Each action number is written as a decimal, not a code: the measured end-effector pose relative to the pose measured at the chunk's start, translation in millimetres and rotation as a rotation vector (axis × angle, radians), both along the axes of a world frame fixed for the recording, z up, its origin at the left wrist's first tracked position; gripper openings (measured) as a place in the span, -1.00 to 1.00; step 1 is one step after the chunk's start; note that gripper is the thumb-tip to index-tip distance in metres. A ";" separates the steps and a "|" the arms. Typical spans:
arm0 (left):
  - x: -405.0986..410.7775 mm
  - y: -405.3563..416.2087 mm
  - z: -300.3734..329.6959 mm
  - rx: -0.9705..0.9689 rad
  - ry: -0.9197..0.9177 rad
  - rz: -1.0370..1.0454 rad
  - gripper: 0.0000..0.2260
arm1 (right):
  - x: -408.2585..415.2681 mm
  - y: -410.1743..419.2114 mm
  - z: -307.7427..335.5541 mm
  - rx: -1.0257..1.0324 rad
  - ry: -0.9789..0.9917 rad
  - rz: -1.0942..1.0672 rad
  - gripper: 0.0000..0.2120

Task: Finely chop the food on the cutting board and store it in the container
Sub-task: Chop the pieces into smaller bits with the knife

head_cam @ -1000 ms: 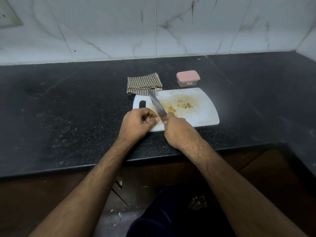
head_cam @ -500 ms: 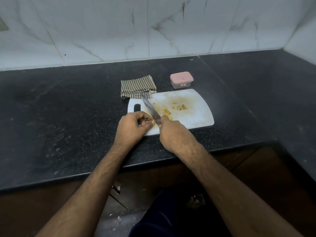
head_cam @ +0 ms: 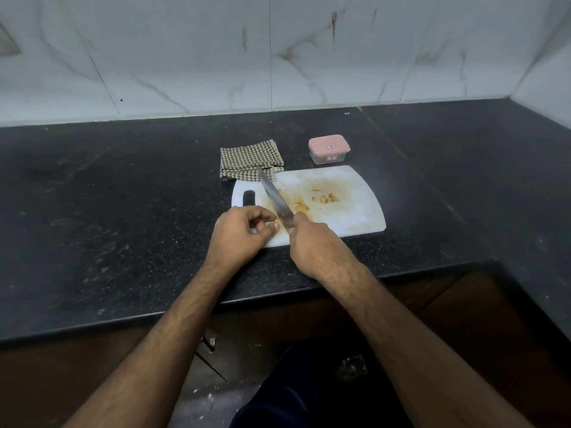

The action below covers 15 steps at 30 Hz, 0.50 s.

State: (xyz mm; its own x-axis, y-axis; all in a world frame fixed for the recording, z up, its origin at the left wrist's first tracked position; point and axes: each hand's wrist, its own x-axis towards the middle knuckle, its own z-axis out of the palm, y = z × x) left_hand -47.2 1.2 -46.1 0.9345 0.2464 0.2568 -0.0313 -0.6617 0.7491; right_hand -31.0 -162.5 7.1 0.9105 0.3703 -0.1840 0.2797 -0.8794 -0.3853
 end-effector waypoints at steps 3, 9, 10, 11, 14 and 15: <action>-0.2 0.0 0.4 0.004 0.010 0.002 -0.91 | 0.1 -1.0 0.5 0.007 0.009 0.003 -0.81; 0.8 -1.8 2.0 0.003 0.003 0.005 -0.95 | -1.3 -1.0 0.5 -0.012 -0.029 0.026 -0.81; 1.2 -1.8 1.8 0.002 0.001 0.007 -0.95 | -1.0 -0.7 0.7 -0.014 -0.034 0.030 -0.81; 1.3 -1.7 1.5 0.002 0.001 0.009 -0.95 | -0.8 -0.4 1.1 -0.015 -0.033 0.033 -0.80; 0.7 -1.5 0.9 0.006 0.000 0.011 -0.94 | -0.3 0.7 1.7 -0.028 -0.023 0.035 -0.79; 0.7 -1.7 1.1 0.006 0.001 0.012 -0.94 | -0.1 0.8 2.2 -0.032 -0.020 0.035 -0.79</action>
